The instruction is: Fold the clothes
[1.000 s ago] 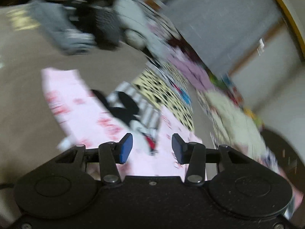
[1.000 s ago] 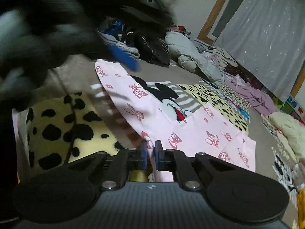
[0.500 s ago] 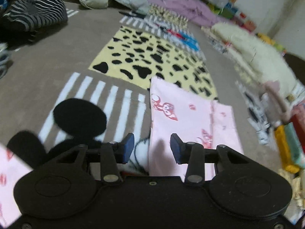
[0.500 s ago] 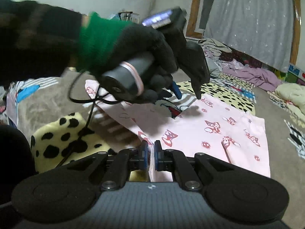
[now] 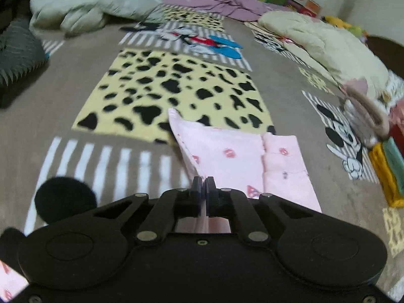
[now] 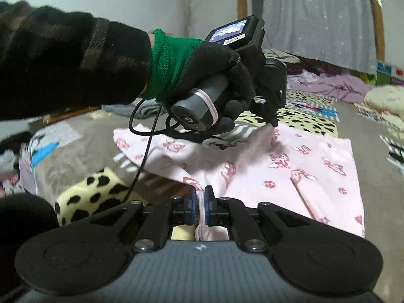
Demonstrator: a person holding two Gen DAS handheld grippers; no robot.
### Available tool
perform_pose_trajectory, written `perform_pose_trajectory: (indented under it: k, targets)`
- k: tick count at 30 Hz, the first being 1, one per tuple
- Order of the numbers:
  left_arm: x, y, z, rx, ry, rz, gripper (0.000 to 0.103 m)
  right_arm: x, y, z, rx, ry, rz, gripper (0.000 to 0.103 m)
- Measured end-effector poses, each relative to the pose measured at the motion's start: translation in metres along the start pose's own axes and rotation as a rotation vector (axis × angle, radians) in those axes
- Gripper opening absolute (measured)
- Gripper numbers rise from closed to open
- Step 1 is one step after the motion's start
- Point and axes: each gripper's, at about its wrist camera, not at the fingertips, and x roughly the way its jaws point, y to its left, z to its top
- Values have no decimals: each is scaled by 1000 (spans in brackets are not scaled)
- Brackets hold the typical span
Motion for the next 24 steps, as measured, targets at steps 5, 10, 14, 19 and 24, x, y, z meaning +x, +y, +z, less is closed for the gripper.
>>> perform_pose_trajectory:
  k: [5,10,14,19,24]
  targets:
    - [3,-30,3,55,-4,24,1,-16,-22,-5,95,-19,-21,8]
    - [8,-57,1,100,4,38,1,-28,-38,-13,154,-28,-40,8]
    - [15,-77,-5,136,15,47,1,-32,-46,-17,204,-30,-42,8]
    - [28,-95,-13,167,32,64,1,-31,-60,-27,318,-6,-47,8]
    - [36,-99,-21,179,28,73,1,-26,-65,-35,379,27,-44,8]
